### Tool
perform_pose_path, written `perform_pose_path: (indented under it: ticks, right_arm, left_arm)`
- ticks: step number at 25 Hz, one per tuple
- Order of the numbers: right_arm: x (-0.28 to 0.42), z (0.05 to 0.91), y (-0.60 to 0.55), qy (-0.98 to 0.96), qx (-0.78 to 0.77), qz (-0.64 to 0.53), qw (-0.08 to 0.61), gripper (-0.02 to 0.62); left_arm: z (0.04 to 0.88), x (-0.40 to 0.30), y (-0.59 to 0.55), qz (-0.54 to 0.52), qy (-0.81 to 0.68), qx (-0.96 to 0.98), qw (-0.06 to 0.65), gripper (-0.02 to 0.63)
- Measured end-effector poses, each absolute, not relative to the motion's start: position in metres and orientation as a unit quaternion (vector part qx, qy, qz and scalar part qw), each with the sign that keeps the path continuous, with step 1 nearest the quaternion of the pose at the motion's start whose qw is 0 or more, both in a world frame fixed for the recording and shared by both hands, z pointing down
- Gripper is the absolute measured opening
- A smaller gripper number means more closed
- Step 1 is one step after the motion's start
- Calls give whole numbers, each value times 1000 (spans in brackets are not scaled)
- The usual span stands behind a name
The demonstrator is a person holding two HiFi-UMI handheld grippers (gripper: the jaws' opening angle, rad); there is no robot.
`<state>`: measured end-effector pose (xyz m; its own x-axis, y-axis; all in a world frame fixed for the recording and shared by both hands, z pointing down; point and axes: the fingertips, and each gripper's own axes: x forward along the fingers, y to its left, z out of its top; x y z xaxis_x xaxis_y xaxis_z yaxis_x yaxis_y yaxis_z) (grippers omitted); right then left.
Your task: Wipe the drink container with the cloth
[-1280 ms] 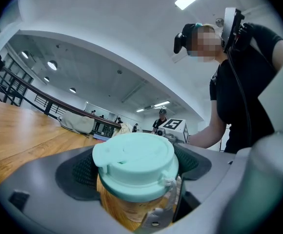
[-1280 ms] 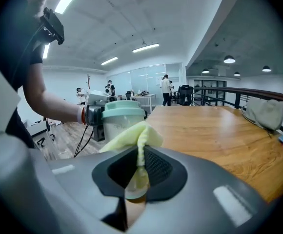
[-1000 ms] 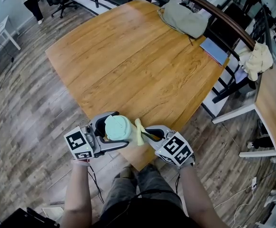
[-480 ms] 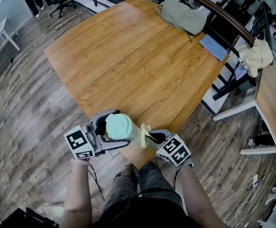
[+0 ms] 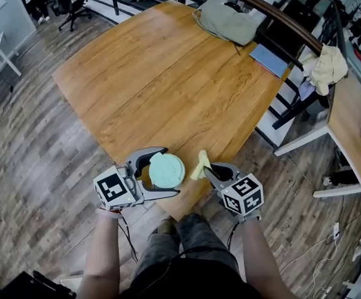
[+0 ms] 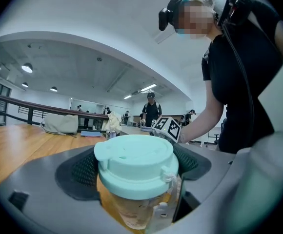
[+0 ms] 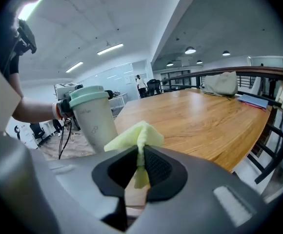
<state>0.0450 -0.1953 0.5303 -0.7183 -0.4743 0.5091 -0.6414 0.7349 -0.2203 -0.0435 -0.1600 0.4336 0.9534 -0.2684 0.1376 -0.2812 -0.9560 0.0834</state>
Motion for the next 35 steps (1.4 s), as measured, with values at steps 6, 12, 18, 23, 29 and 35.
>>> perform_pose_path:
  ticks: [6,12,18,23,29,35]
  right_arm:
    - [56,525,-183,-905,319,197,200,41]
    - [65,523,-175,-903,330,207,183,41]
    - [60,518,-173,-905,328,206,173,41]
    - [51,516,-172,-911,316,200,174,41]
    - [42,514,-169,-917,300,194,177,41]
    - [38,512,-172,-918,303,192,170,41]
  left_arm:
    - [439,-29,-150,82,-110,989,46,449]
    - [445,-33,-149,89,-134,985,57,449]
    - [457,-39,-153,113,-228,966,46,454]
    - [455,-46,-154,116,-323,939,33,503]
    - [446,-47,-155,106,-445,889,28,517]
    - [433,-48,-161,84,-524,847,45,517]
